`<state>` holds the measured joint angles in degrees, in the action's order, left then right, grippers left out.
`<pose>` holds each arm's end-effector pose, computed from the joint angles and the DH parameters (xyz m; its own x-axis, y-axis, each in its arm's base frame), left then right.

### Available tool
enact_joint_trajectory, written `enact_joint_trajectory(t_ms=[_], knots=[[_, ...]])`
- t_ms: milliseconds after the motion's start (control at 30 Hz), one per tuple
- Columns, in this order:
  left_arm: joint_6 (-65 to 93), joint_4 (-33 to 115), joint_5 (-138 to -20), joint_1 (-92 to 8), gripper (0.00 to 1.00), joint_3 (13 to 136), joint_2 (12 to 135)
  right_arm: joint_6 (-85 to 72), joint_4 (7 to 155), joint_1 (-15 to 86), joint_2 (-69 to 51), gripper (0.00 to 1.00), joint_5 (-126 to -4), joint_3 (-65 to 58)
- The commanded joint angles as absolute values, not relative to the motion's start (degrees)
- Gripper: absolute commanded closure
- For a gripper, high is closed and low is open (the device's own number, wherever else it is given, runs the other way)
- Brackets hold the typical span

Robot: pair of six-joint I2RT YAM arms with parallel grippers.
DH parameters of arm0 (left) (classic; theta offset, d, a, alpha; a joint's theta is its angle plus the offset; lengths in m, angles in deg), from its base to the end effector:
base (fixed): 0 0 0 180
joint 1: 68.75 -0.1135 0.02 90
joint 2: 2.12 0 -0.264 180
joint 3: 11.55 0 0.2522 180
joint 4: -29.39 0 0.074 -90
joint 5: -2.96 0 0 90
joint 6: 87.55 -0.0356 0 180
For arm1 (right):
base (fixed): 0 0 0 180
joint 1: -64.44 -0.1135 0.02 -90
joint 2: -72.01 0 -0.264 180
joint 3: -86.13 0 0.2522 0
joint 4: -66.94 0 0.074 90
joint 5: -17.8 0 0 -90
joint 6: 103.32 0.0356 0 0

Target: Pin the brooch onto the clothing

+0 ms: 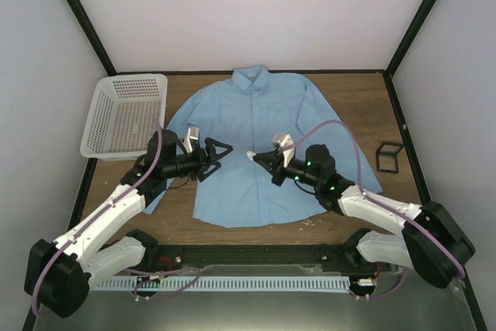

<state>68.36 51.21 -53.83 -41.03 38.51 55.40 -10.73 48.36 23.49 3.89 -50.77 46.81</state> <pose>0.1846 -0.1190 0.2527 -0.9181 -0.3804 -0.1115 -0.0638 0.4193 -0.9056 0.1788 0.1724 0.2180 -0.1737 -0.0950 -0.9802 -0.8747 0.4722 0.1092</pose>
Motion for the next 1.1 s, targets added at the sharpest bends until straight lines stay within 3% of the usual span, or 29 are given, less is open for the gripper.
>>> enact_joint_trajectory(t_ms=[0,233,467,700,1067], knots=[[58.8,43.7,-53.1,-41.2,0.0,40.2,52.8,14.2,56.1,30.2,6.4,0.99,-37.6,43.2],[58.9,30.6,-47.8,-40.9,0.04,37.2,54.6,31.6,52.4,34.2,5.5,0.99,-21.5,38.1],[51.5,37.6,-44.0,-40.5,0.17,41.8,56.1,25.1,63.1,34.3,1.2,0.99,-8.7,28.4],[46.1,39.7,-37.6,-39.3,0.26,44.0,57.1,20.9,69.6,34.4,-2.7,0.99,-3.6,24.3],[39.4,47.3,-37.7,-35.7,0.56,47.9,60.0,17.4,72.9,34.4,-3.9,0.99,-0.7,22.5]])
